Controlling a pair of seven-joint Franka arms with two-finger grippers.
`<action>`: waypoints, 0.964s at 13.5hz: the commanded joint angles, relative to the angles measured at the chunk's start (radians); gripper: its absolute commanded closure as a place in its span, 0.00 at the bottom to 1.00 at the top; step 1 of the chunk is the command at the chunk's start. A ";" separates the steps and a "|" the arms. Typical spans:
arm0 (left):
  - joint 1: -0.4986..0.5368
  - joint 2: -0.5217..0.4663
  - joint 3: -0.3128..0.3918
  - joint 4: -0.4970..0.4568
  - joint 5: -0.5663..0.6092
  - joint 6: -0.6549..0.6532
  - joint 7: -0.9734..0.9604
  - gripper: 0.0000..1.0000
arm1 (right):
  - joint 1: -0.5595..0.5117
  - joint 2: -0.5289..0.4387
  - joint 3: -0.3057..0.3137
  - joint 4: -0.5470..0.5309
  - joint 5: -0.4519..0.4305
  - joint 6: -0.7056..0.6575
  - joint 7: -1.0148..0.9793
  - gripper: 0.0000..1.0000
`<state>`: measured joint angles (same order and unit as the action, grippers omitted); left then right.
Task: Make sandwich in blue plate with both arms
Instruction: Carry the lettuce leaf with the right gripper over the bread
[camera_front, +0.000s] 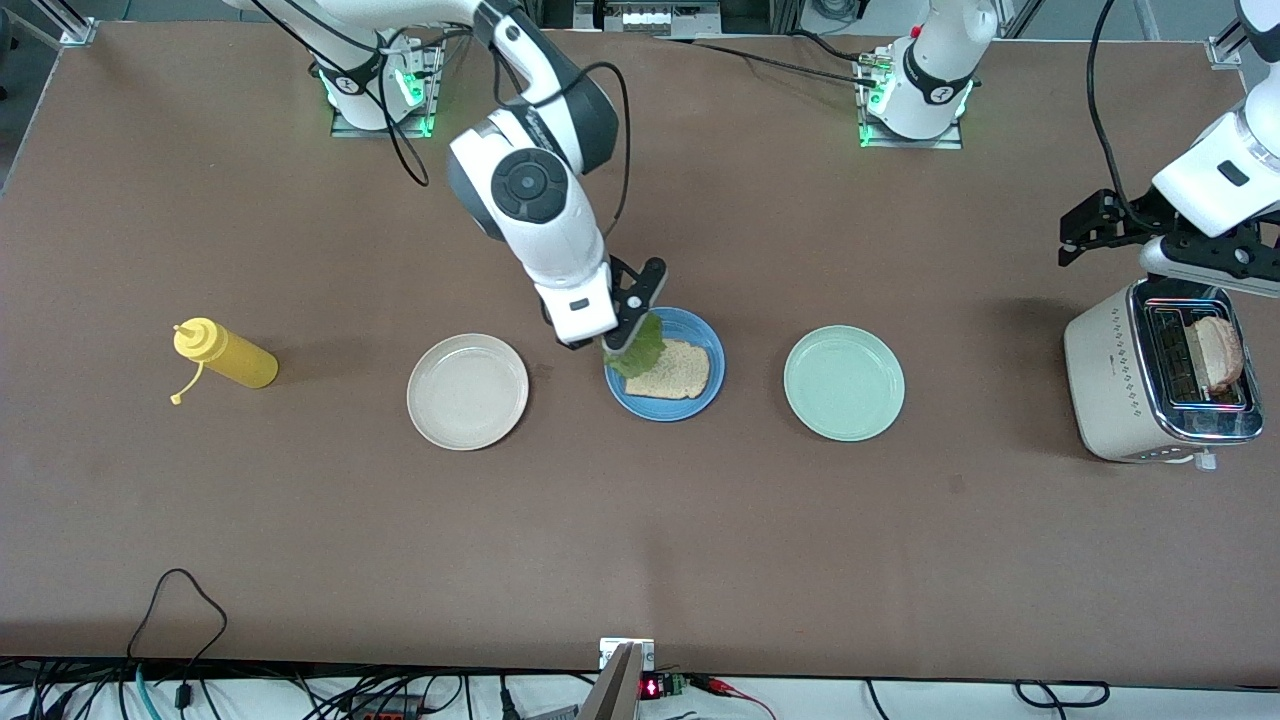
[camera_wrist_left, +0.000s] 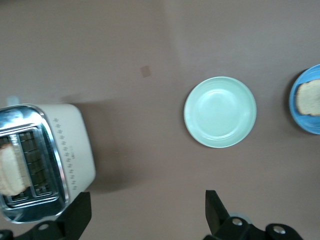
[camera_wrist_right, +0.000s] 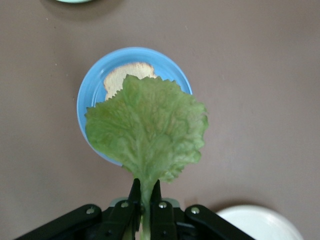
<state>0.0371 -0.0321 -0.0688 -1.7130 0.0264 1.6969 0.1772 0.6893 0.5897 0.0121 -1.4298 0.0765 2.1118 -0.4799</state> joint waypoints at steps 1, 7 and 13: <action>-0.016 0.009 0.014 0.018 0.038 0.001 0.002 0.00 | 0.022 0.106 -0.008 0.068 0.009 0.092 -0.159 1.00; -0.013 0.012 0.014 0.021 0.038 -0.003 0.011 0.00 | 0.033 0.197 0.028 0.069 0.028 0.160 -0.345 1.00; -0.013 0.012 0.014 0.021 0.038 -0.005 0.013 0.00 | 0.064 0.271 0.026 0.081 0.026 0.272 -0.365 1.00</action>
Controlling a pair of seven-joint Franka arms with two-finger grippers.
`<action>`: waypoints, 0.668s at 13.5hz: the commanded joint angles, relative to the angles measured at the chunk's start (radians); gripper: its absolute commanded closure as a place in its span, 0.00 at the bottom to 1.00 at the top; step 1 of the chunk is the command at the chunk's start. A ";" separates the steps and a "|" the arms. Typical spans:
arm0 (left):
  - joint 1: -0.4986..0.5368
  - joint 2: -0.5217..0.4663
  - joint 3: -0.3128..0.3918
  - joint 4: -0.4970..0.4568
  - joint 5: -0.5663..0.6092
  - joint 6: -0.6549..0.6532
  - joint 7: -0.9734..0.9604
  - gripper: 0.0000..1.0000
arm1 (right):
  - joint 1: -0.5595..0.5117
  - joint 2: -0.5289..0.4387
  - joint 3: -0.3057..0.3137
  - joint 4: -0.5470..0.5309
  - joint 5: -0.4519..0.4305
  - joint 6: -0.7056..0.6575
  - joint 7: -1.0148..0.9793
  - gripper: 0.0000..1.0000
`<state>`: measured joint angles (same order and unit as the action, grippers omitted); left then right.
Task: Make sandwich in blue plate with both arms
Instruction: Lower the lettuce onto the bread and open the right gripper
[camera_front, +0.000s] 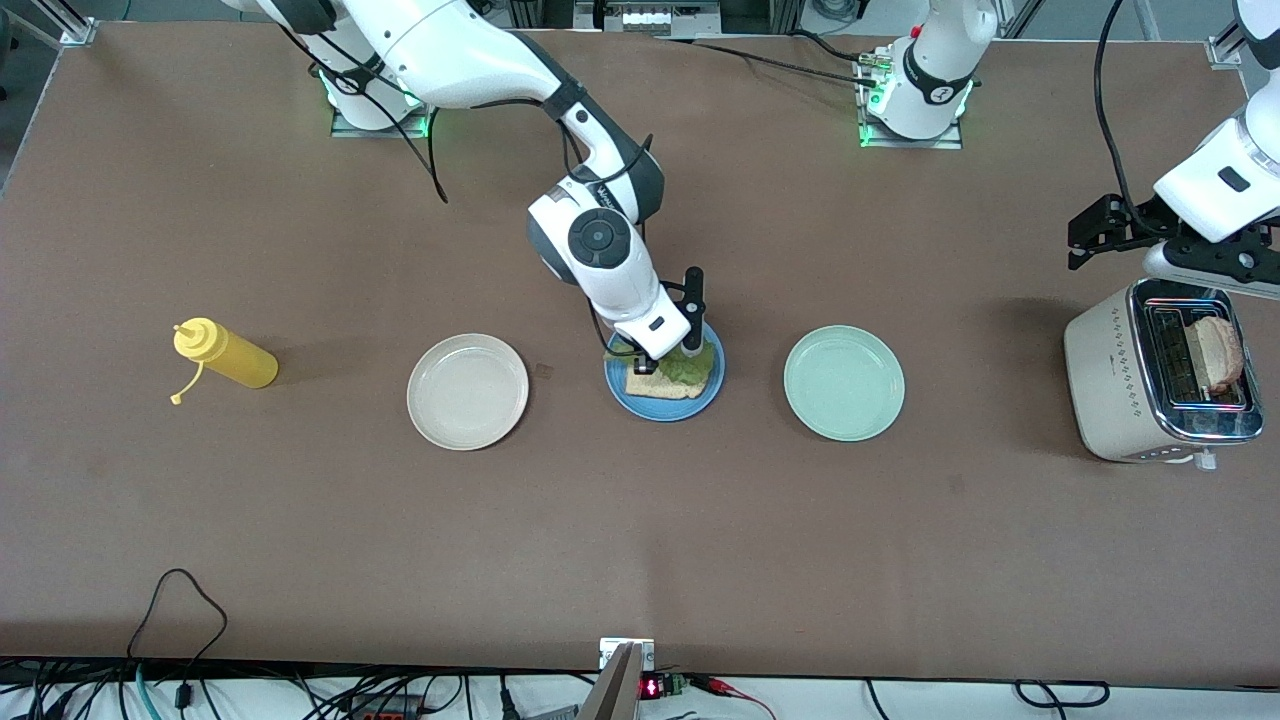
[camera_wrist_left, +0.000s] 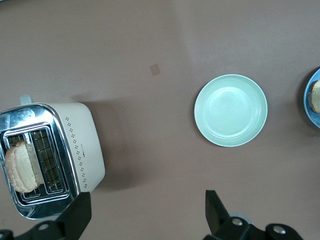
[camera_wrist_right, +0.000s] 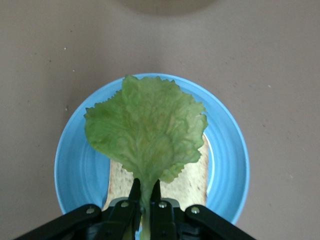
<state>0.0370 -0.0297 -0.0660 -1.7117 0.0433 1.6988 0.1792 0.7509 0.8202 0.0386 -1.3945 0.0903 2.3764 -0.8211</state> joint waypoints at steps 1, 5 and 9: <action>-0.012 0.010 0.011 0.020 0.021 -0.007 0.010 0.00 | 0.002 0.054 0.000 0.048 0.013 0.009 -0.024 1.00; -0.012 0.010 0.011 0.020 0.021 -0.007 0.010 0.00 | 0.004 0.070 0.001 0.077 0.017 0.010 -0.009 0.01; -0.011 0.011 0.011 0.020 0.020 -0.005 0.009 0.00 | 0.001 0.063 0.000 0.100 0.019 0.006 -0.001 0.00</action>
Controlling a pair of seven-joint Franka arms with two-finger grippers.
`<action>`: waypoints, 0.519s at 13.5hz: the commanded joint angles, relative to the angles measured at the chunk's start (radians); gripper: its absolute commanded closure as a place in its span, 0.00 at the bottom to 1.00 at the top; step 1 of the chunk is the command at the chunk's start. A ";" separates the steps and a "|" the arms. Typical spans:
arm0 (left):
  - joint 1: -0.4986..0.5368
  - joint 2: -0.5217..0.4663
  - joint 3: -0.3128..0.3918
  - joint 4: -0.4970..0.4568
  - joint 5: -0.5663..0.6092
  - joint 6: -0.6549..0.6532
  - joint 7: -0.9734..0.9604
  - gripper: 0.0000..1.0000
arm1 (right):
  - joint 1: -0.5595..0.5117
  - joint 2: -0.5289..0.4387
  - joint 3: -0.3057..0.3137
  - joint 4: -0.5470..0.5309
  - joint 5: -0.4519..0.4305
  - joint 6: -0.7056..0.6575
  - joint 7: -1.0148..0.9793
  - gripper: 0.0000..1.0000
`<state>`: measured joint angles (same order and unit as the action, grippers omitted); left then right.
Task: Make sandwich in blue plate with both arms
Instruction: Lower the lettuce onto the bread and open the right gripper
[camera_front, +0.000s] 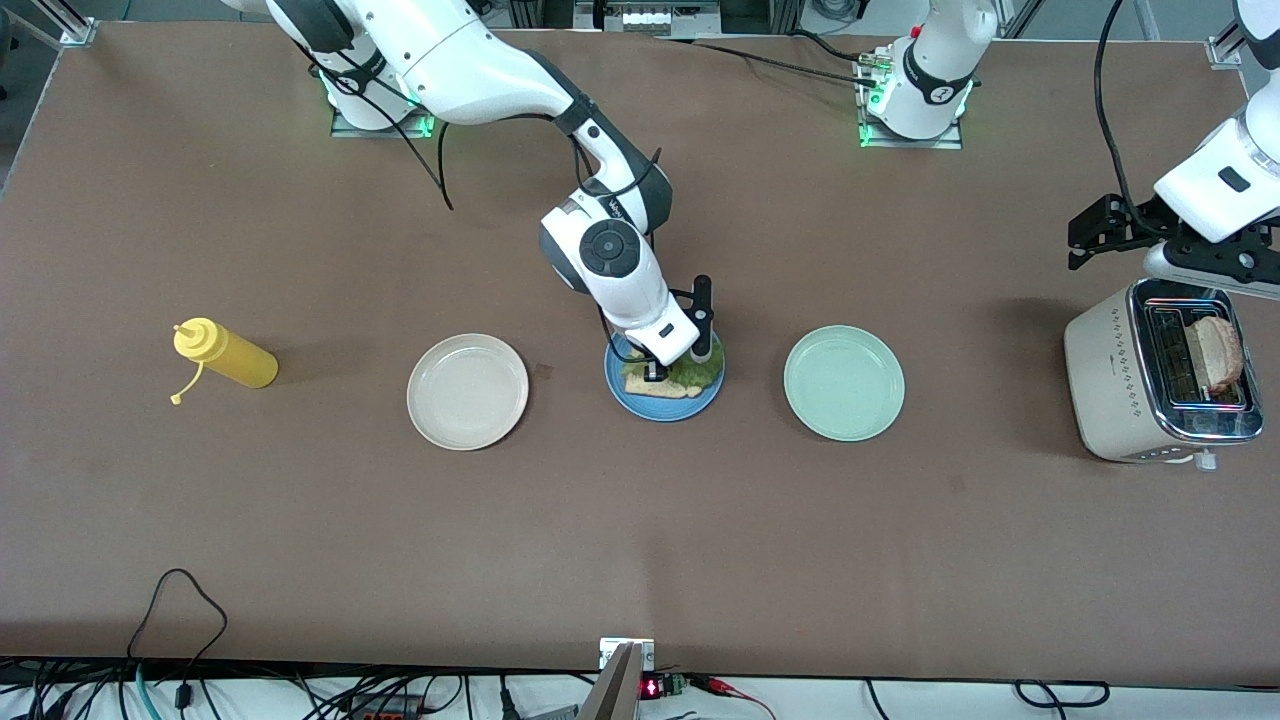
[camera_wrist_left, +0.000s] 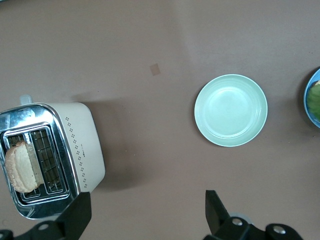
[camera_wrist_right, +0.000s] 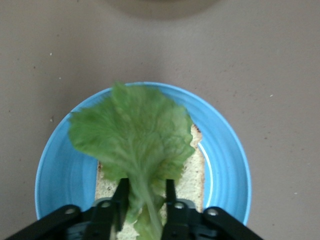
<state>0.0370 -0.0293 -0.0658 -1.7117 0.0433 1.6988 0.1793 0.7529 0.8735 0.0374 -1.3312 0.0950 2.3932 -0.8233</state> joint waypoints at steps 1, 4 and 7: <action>-0.012 0.011 0.011 0.020 0.020 -0.005 0.009 0.00 | -0.007 0.012 0.001 0.037 0.014 -0.008 0.001 0.00; -0.011 0.011 0.011 0.020 0.020 -0.005 0.009 0.00 | -0.020 -0.008 -0.001 0.037 0.018 -0.020 0.032 0.00; -0.006 0.028 0.014 0.020 0.016 -0.007 0.009 0.00 | -0.090 -0.086 -0.010 0.020 0.015 -0.109 0.143 0.00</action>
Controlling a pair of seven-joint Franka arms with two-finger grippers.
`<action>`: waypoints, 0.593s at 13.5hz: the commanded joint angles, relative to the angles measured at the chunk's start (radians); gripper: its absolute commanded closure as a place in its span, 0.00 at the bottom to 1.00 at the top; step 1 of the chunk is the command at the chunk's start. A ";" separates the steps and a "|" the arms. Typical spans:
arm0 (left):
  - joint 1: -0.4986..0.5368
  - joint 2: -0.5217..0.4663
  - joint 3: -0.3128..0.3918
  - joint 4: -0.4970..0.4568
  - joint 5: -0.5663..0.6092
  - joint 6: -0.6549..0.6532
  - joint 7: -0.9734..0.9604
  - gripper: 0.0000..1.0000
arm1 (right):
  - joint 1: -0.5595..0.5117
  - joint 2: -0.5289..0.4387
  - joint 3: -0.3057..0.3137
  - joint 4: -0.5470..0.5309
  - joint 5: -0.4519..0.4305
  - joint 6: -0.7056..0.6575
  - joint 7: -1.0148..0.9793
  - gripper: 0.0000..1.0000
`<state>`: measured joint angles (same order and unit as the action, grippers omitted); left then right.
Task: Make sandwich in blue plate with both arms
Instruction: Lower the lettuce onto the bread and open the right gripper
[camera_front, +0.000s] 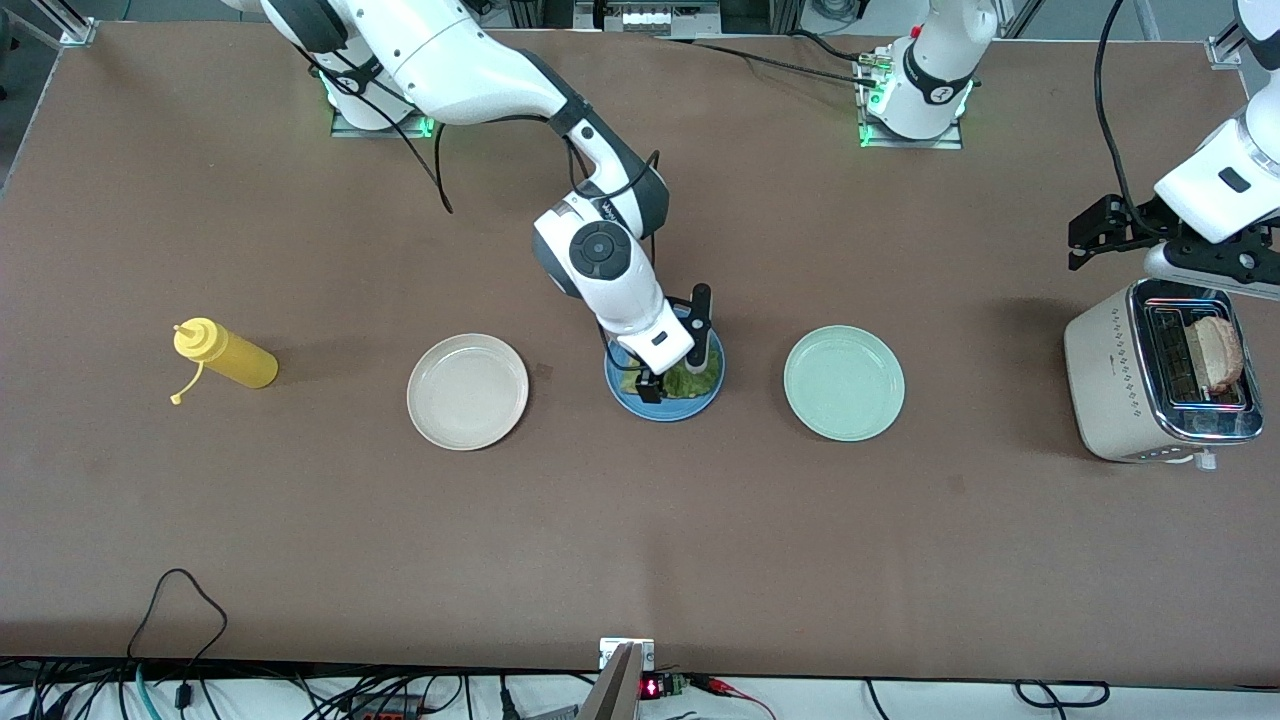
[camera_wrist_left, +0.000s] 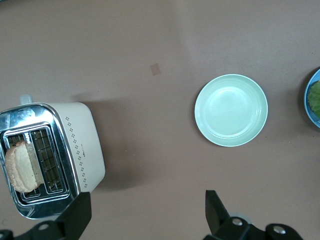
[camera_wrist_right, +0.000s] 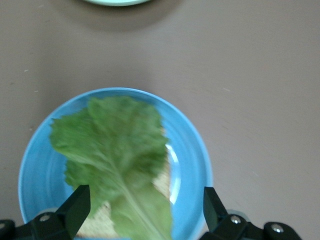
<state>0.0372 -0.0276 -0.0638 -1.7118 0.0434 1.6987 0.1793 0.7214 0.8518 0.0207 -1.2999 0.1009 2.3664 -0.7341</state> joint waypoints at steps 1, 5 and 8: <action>-0.005 0.052 0.019 0.021 0.016 -0.008 0.003 0.00 | -0.101 -0.092 0.005 -0.013 0.010 -0.108 0.094 0.00; 0.139 0.164 0.033 0.021 0.061 0.002 0.011 0.00 | -0.242 -0.228 -0.082 -0.036 0.000 -0.345 0.229 0.00; 0.222 0.242 0.033 0.021 0.195 0.040 0.089 0.00 | -0.292 -0.391 -0.174 -0.148 -0.003 -0.458 0.302 0.00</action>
<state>0.2291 0.1666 -0.0243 -1.7130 0.1663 1.7192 0.2102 0.4421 0.5967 -0.1177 -1.3169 0.1003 1.9495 -0.4874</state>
